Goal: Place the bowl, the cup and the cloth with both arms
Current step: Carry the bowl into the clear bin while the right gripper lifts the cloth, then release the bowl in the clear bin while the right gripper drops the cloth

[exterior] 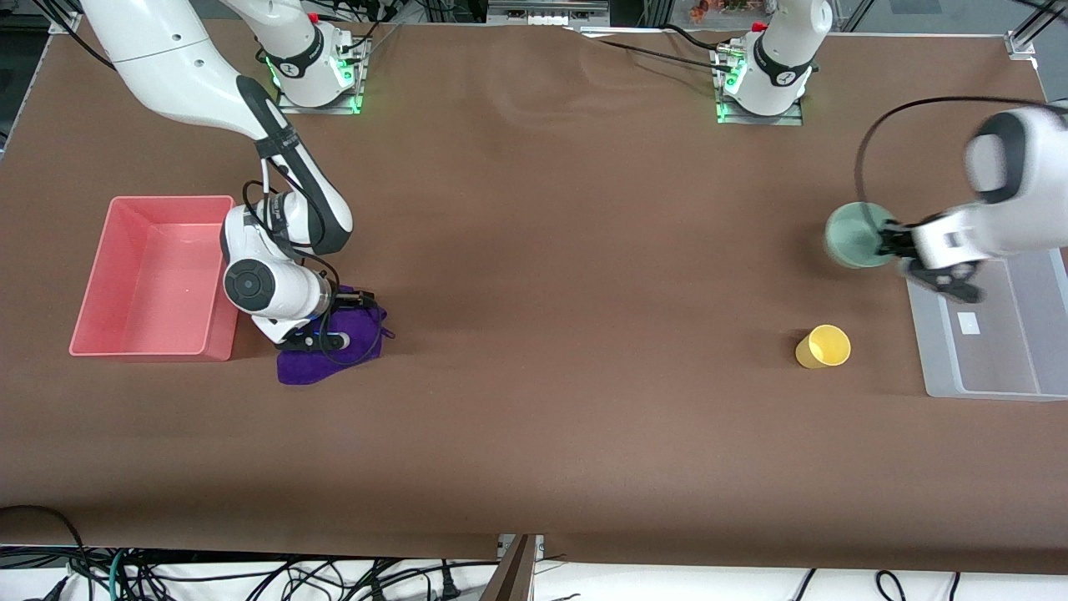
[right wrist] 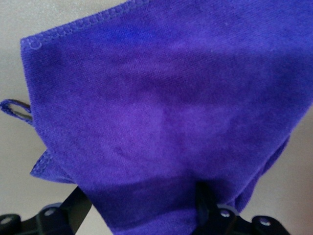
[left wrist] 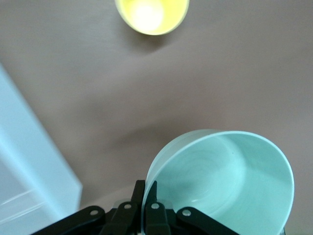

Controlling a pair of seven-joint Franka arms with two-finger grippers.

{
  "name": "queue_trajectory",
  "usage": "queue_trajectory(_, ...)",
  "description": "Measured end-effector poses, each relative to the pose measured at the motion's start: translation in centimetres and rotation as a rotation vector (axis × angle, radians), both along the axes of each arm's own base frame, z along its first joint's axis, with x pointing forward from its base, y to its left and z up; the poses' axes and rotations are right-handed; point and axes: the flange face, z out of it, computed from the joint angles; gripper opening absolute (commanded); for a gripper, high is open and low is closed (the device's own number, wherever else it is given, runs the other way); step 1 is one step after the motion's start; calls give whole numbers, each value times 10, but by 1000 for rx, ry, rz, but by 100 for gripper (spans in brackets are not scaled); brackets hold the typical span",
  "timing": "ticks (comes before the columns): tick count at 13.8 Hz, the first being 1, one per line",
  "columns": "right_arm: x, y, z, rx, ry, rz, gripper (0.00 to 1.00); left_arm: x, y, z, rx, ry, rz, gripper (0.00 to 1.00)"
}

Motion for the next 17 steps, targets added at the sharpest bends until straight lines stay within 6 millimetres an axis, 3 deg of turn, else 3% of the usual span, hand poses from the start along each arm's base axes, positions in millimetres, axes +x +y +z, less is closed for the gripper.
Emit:
queue_trajectory(1,0,0,0,1,-2,0,0,4,33,10,-11,-11,-6,0)
queue_trajectory(3,2,1,3,3,-12,2,0,7,102,0,-37,-26,-6,0)
queue_trajectory(5,8,1,10,7,-28,16,0,13,164,-33,-68,-29,-15,0)
queue_trajectory(7,18,0,28,7,-33,37,0,25,212,-73,-89,-41,-35,0)
queue_trajectory(10,35,-10,66,-8,-10,74,0,38,253,-130,-60,-102,-28,0)
queue_trajectory(11,40,-15,83,-28,0,92,0,42,259,-145,-42,-129,-27,29)
queue_trajectory(12,45,-23,105,-54,17,114,0,45,261,-156,-31,-145,-27,91)
queue_trajectory(13,49,-32,132,-73,43,142,0,47,261,-160,-28,-152,-28,100)
queue_trajectory(15,56,-57,200,-83,108,202,0,51,264,-150,-17,-168,-30,100)
queue_trajectory(16,55,-77,237,-81,145,227,0,53,265,-140,-16,-169,-30,100)
queue_trajectory(17,52,-113,287,-72,190,257,0,55,260,-117,-37,-148,-35,100)
